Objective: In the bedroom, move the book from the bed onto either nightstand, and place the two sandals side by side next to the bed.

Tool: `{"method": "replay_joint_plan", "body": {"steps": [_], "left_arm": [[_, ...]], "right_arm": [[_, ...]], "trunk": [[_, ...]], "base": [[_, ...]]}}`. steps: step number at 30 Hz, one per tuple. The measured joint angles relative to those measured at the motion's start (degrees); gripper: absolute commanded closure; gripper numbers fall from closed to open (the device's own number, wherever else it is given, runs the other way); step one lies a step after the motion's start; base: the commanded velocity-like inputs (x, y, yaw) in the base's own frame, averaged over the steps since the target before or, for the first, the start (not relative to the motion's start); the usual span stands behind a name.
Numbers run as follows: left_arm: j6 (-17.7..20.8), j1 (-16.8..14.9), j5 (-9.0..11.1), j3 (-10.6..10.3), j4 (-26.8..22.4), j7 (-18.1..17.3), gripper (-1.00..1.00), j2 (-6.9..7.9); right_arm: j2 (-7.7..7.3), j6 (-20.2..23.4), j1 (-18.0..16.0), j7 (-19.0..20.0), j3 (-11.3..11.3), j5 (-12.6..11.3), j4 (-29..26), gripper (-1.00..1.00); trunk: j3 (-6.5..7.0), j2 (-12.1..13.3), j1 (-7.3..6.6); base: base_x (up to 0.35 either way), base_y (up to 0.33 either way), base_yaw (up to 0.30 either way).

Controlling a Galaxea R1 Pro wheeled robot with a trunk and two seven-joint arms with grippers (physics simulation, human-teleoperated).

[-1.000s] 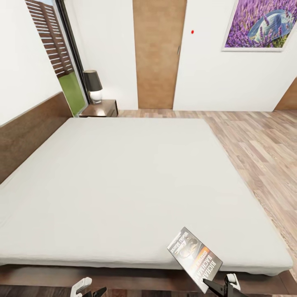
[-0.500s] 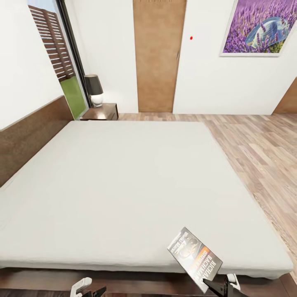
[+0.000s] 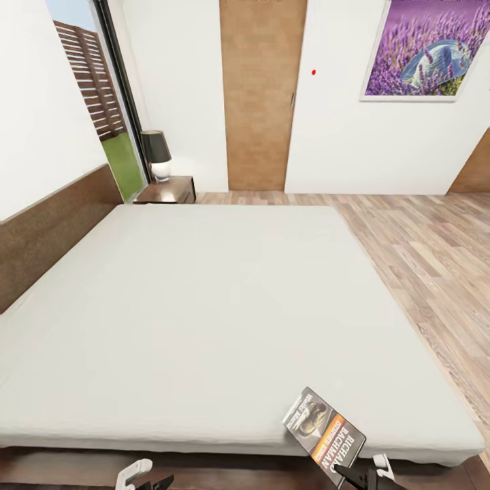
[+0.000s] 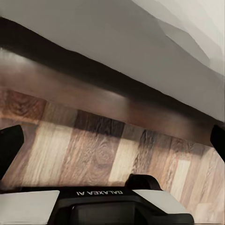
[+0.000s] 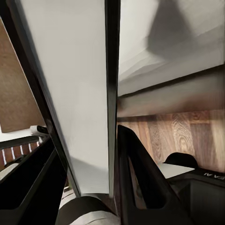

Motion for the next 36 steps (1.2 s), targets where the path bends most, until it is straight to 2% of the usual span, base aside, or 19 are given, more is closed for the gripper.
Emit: {"method": "replay_joint_plan", "body": {"steps": [2,6,9,11,13,15,18,22,32,35,36], "left_arm": [[0.0,0.0,-0.5,-1.1,0.0,1.0,-1.00,-0.01],[-0.7,0.0,-2.7,-4.3,0.0,2.6,-1.00,-0.27],[-1.5,0.0,-4.0,-5.2,0.0,3.0,-1.00,-0.72],[-1.9,0.0,-6.1,-5.6,0.0,3.8,-1.00,-0.86],[-1.9,0.0,-9.4,-5.7,0.1,6.4,-1.00,-0.89],[-2.0,0.0,-11.0,-5.7,0.1,8.2,-1.00,-0.97],[-2.0,0.0,-12.9,-5.7,0.1,11.8,-1.00,-1.84],[-2.0,0.0,-13.6,-5.7,0.2,13.9,-1.00,-2.37],[-2.0,0.0,-13.8,-5.7,0.2,14.2,-1.00,-2.48],[-2.0,0.0,-13.8,-5.7,0.2,14.2,-1.00,-2.48],[-2.0,0.0,-13.8,-5.7,0.2,14.2,-1.00,-2.48]], "right_arm": [[0.00,0.0,0.0,0.0,0.0,0.1,0.0,1.00],[0.00,0.0,0.0,-0.1,0.0,0.1,-0.1,1.00],[0.00,0.0,0.0,-0.2,0.0,0.1,-0.1,1.00],[0.00,0.0,0.0,-2.0,0.1,0.1,-0.1,1.00],[0.00,0.0,0.0,-4.4,0.1,0.1,-0.1,1.00],[0.00,0.0,0.0,-4.9,0.0,0.1,-0.1,1.00],[0.00,0.0,0.0,-5.5,0.0,0.1,-0.1,1.00],[0.00,0.0,0.0,-5.7,0.0,0.1,-0.1,1.00],[0.00,0.1,0.0,-4.3,0.0,0.2,-0.1,1.00],[0.00,0.1,0.0,-0.2,0.1,0.2,-0.1,1.00],[0.00,0.1,0.0,3.7,0.3,0.8,-0.1,1.00]], "trunk": [[0.19,0.0,0.00],[0.56,0.0,0.00],[0.83,0.0,0.00],[1.02,0.0,0.00],[1.21,0.0,0.00],[1.39,0.0,0.00],[1.67,0.0,0.00],[2.04,0.0,0.00],[2.97,0.0,0.00],[3.25,0.0,0.00],[3.35,0.0,0.00]], "base": [[0.000,0.000,0.000],[0.000,0.000,0.000],[0.000,0.000,0.000],[0.000,0.000,0.000],[0.000,0.000,0.000],[0.000,0.000,0.000],[0.000,0.000,0.000],[0.000,0.000,0.000],[0.000,0.000,0.000],[0.000,0.000,0.000],[0.000,0.000,0.000]]}}
